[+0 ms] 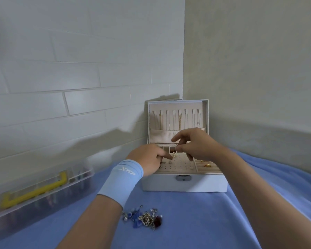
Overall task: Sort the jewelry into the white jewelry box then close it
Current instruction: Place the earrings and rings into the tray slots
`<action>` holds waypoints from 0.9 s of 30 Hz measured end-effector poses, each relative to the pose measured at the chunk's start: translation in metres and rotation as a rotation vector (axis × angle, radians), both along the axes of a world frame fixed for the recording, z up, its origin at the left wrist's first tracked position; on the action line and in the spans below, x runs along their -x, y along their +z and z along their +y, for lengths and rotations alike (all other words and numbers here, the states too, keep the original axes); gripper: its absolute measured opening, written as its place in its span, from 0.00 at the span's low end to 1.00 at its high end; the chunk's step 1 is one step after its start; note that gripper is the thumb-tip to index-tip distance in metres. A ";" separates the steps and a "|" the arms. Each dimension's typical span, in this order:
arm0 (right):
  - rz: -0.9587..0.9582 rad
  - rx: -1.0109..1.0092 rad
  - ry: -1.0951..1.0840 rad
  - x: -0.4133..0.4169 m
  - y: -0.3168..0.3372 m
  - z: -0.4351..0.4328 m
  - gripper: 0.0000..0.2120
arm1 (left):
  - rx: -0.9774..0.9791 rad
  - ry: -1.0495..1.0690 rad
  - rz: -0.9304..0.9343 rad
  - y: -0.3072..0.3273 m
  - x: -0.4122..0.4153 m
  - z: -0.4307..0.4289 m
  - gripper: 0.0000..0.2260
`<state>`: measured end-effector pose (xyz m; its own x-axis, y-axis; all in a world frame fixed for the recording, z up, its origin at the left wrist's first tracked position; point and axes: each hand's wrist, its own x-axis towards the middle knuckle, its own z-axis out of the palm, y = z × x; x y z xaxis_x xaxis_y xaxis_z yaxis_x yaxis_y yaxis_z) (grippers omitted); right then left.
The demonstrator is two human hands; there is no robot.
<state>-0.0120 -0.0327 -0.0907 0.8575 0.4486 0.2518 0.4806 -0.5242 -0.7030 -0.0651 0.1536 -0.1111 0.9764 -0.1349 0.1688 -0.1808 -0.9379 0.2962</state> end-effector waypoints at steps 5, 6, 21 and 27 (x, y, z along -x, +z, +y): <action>0.018 0.028 -0.003 0.000 -0.002 0.001 0.04 | -0.002 -0.005 0.031 -0.002 0.000 0.003 0.24; 0.012 0.026 -0.004 0.000 -0.002 0.001 0.05 | 0.024 -0.003 0.027 -0.003 0.000 0.004 0.23; -0.312 -0.046 -0.002 0.001 -0.004 0.005 0.16 | 0.533 -0.052 -0.136 0.019 -0.018 -0.006 0.03; -0.376 -0.048 -0.026 0.003 -0.002 0.008 0.08 | 0.615 -0.046 -0.186 0.014 -0.022 -0.003 0.03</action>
